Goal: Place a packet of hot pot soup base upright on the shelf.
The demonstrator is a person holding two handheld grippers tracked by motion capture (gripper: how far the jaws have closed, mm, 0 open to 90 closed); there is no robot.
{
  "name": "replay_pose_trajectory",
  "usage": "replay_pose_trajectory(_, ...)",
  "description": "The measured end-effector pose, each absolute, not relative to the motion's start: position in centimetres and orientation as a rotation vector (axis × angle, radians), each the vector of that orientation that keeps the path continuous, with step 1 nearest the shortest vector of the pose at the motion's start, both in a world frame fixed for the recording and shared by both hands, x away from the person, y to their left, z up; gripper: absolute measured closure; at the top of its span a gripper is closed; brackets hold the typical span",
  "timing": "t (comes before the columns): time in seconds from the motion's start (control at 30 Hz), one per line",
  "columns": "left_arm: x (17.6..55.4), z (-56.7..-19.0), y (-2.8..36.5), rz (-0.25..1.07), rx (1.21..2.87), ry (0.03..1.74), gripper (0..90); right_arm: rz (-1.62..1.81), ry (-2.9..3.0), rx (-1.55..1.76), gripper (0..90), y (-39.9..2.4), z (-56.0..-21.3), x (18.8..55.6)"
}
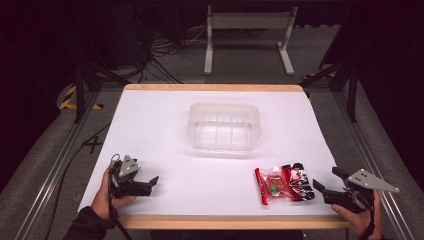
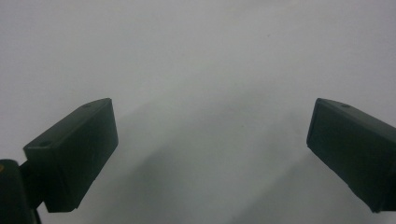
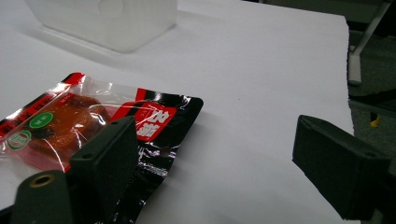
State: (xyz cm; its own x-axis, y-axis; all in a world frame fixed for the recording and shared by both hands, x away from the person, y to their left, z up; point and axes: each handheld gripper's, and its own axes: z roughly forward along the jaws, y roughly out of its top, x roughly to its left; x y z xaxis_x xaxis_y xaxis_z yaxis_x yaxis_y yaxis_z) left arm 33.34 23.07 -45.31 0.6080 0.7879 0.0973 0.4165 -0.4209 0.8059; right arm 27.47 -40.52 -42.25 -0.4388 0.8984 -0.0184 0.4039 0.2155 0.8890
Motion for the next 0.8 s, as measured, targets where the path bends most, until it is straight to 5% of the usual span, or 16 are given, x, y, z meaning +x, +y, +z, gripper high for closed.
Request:
replay_pose_trajectory(0.27,30.9,-44.3,25.0,0.619,1.906,0.815,3.5,1.253,2.010,1.275,14.8,-40.9,-42.0,27.2)
replay_pose_trajectory(0.8,30.6,-44.7,23.9,0.602,1.999,0.755,6.2,1.193,2.385,1.373,8.9,-37.6,-43.9,28.9)
